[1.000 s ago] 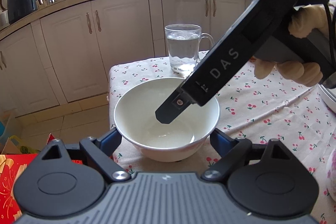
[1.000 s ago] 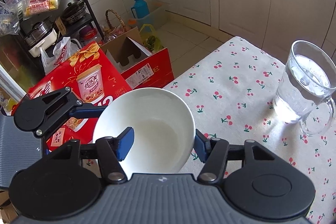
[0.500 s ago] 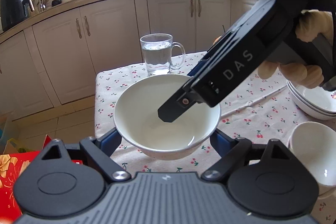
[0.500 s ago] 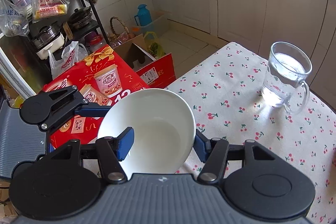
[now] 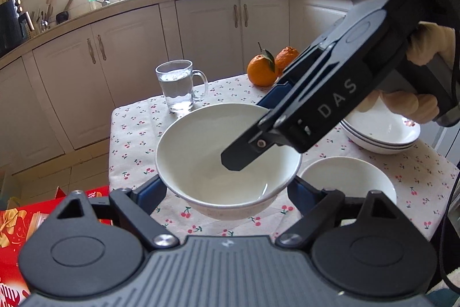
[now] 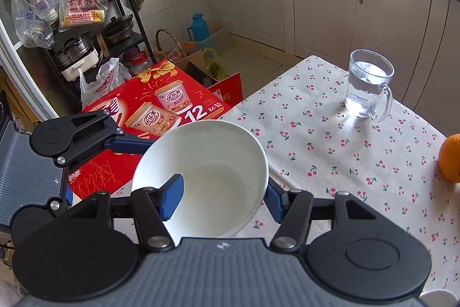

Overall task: Organize plates and bowls
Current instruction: 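Carry the bowl with the right tool over the nested bowls and lower it in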

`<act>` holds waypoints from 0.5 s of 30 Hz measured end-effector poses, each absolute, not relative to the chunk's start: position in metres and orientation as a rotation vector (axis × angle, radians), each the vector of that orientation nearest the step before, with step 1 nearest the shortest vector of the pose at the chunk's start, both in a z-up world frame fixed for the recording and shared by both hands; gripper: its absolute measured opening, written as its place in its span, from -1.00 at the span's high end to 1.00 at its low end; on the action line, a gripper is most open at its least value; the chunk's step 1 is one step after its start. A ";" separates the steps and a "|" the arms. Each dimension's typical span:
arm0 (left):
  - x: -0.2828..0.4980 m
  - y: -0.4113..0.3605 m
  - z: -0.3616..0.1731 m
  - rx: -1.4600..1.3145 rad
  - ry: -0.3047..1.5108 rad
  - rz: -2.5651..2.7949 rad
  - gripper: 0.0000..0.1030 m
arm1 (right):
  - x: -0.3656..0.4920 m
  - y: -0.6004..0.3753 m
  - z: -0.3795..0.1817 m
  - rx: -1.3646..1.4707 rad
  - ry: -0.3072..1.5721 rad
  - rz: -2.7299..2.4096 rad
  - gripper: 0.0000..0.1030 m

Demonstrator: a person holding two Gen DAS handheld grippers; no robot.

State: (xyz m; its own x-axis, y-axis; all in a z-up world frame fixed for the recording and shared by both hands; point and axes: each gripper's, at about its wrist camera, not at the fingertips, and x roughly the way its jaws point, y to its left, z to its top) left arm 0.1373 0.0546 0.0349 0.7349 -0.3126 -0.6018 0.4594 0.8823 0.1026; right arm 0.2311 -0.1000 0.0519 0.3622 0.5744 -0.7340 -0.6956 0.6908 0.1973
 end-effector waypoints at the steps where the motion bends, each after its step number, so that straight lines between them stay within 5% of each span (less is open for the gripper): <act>1: 0.133 0.052 0.037 0.253 0.611 -0.432 -0.75 | 0.225 -0.103 0.054 -0.150 0.872 0.823 -0.27; 15: 0.101 0.020 0.044 0.254 0.600 -0.530 -0.76 | 0.172 -0.138 0.060 -0.154 0.846 0.754 -0.27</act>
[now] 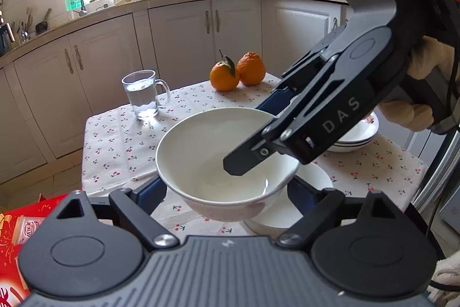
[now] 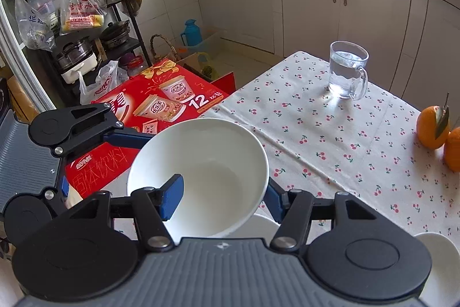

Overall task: Organize plates and bowls
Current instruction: 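Carry the bowl with the right tool over the nested bowls and lower it in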

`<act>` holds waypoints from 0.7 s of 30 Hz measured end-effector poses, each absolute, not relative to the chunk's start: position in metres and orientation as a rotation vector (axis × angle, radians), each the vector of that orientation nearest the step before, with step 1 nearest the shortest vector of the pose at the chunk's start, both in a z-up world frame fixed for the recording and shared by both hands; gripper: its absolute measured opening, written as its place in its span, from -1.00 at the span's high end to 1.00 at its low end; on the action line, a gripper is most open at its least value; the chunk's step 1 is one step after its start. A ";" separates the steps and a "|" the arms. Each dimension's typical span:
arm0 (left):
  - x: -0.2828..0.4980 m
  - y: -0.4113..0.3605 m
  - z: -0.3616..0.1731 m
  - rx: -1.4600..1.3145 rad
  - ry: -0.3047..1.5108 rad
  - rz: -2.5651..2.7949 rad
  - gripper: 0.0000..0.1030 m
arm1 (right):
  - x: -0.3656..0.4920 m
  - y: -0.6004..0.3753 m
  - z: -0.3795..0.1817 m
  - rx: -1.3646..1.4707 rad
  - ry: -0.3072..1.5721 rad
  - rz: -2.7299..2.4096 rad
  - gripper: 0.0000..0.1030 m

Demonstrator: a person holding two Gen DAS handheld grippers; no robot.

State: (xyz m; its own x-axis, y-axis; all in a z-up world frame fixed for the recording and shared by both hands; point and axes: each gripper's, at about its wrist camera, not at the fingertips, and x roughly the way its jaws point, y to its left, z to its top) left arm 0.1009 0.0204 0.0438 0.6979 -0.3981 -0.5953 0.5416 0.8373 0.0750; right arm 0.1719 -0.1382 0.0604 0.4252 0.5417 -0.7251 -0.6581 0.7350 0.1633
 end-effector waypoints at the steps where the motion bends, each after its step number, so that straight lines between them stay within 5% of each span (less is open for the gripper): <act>1: 0.100 0.018 0.043 0.250 0.602 -0.541 -0.76 | 0.169 -0.142 0.060 -0.152 0.844 0.743 -0.27; 21: 0.091 -0.017 0.021 0.250 0.664 -0.630 -0.76 | 0.138 -0.189 0.036 -0.101 0.883 0.653 -0.27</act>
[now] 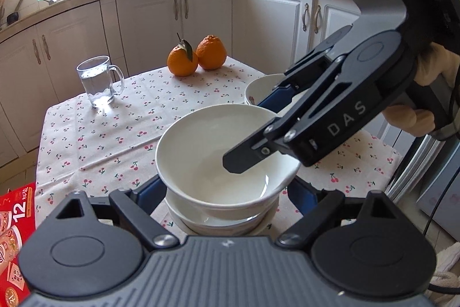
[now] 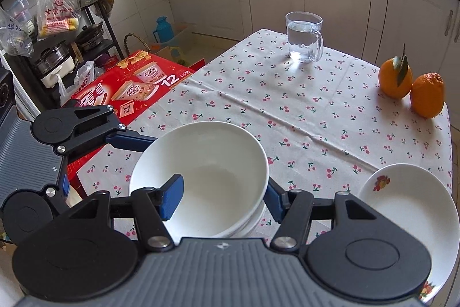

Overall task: Organize plates and bowls
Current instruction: 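Carry the bowl with the right tool over the nested bowls and lower it in, then open the right tool to release the bowl onto the stack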

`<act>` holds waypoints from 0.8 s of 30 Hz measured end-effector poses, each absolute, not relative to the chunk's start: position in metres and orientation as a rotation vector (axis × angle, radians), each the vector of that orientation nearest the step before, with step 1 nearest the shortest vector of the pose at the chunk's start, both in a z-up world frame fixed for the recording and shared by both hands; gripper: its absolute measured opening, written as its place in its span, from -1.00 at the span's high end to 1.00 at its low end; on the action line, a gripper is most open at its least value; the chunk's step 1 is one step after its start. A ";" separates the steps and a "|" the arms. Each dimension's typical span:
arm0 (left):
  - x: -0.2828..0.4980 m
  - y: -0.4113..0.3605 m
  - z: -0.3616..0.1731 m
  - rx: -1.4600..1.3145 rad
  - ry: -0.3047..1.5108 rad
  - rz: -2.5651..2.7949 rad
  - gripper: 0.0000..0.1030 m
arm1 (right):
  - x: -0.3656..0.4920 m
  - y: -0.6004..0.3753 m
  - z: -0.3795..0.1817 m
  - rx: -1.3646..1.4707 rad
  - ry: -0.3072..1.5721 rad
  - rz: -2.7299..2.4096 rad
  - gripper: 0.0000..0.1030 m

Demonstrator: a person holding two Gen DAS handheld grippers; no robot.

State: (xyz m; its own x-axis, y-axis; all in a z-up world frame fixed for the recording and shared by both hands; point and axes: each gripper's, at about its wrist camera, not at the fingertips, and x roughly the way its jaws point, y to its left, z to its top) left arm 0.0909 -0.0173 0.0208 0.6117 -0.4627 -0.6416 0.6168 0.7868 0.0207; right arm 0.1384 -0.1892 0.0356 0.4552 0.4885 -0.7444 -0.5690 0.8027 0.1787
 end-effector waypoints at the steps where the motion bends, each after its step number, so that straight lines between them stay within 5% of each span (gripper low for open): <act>1: 0.091 -0.017 0.021 0.250 0.665 -0.629 -0.75 | 0.139 -0.190 0.035 -0.095 0.881 0.656 -0.27; 24: 0.100 -0.014 0.009 0.251 0.704 -0.623 -0.76 | 0.138 -0.178 0.014 -0.149 0.868 0.645 -0.30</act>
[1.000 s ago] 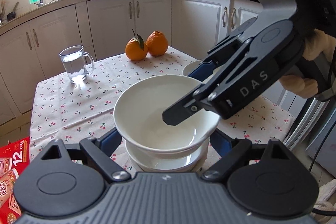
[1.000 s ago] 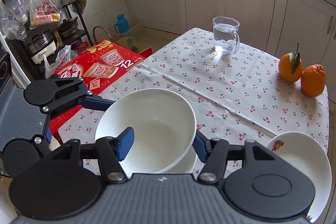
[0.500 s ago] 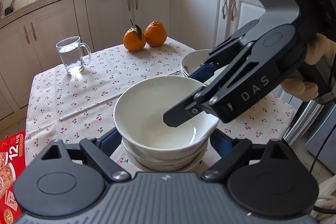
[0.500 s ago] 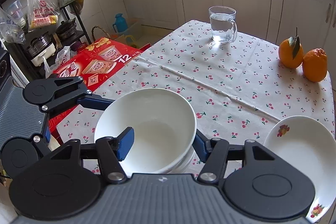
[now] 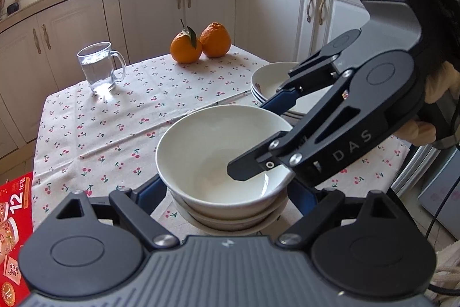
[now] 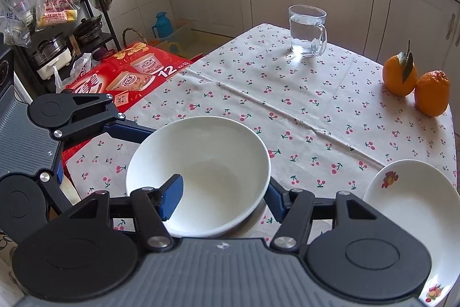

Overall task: Organize plates and bowls
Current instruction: 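Open the right tool to release the bowl onto the stack, then close both tools on opposite sides of the three-bowl stack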

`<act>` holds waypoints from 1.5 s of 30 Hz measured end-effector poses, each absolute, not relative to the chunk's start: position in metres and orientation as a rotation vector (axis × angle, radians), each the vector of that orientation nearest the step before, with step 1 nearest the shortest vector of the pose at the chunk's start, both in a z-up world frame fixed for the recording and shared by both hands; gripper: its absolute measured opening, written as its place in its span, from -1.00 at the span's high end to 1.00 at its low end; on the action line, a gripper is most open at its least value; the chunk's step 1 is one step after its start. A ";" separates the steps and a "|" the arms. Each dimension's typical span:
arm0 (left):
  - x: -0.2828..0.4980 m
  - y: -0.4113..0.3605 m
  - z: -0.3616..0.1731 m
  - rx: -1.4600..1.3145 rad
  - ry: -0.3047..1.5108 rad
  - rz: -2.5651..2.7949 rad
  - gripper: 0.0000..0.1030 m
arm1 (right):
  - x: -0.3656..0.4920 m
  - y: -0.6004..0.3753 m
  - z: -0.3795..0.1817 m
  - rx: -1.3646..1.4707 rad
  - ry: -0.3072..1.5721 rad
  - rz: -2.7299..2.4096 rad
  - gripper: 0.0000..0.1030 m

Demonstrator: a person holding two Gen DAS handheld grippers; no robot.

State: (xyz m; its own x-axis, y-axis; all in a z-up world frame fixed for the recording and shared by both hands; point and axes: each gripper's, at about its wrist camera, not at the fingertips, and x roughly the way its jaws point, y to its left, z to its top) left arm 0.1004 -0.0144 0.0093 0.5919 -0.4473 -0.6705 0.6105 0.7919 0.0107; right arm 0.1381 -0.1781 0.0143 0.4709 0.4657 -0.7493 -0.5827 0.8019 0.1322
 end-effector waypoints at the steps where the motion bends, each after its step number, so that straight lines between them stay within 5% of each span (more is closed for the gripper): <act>1: 0.100 -0.014 0.009 0.252 0.704 -0.622 -0.76 | 0.138 -0.178 0.014 -0.151 0.867 0.645 -0.31; 9: 0.102 -0.012 0.006 0.231 0.717 -0.638 -0.78 | 0.135 -0.175 0.013 -0.159 0.860 0.648 -0.39; 27: 0.086 0.013 0.009 0.308 0.731 -0.702 -0.81 | 0.111 -0.193 0.018 -0.149 0.805 0.631 -0.98; 45: 0.085 0.027 0.007 0.337 0.750 -0.726 -0.82 | 0.075 -0.180 0.019 -0.293 0.749 0.638 -1.00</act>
State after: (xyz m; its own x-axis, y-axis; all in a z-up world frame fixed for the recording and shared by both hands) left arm 0.0849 0.0272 0.0073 0.5077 -0.4750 -0.7188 0.7035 0.7102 0.0276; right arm 0.0746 -0.1805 0.0194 0.5571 0.4318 -0.7094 -0.6323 0.7743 -0.0252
